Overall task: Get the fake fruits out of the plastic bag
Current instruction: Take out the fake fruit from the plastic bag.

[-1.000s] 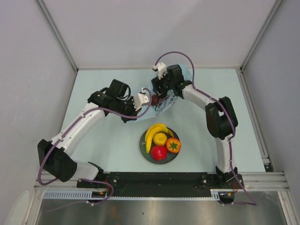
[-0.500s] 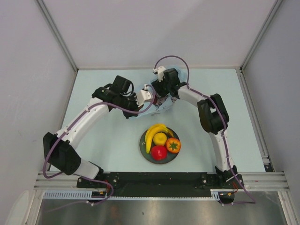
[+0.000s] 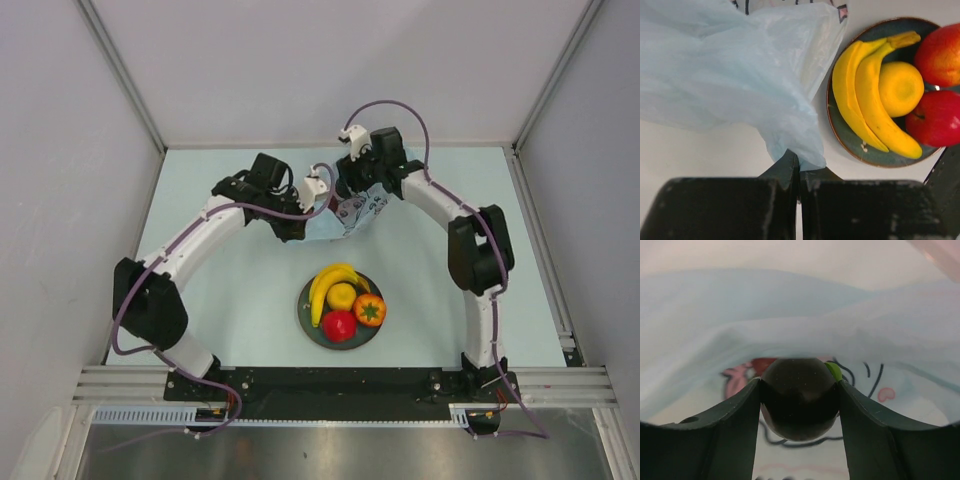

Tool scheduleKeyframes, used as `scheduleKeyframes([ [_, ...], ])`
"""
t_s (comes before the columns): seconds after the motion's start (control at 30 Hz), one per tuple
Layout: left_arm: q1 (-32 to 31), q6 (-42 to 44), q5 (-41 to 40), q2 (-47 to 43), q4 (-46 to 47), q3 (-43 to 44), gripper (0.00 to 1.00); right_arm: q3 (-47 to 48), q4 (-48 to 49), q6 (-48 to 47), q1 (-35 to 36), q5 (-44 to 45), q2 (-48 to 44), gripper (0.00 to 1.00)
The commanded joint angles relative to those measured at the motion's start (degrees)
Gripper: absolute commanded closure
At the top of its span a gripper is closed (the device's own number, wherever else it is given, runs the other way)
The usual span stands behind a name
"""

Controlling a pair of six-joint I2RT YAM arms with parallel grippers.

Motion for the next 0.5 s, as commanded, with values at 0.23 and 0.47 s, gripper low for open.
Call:
scheduleKeyframes([
  [0.23,3.45,-18.05,1.90,3.08,12.74,8.58,1.00,-12.52,-10.75,-2.98,-2.12,-18.67,-22.83,0.61],
  [0.47,3.45,-19.19,1.46,1.95,13.71,7.80,1.00,-23.24,-15.84,-10.53,2.00,-17.53,-35.93,0.63],
])
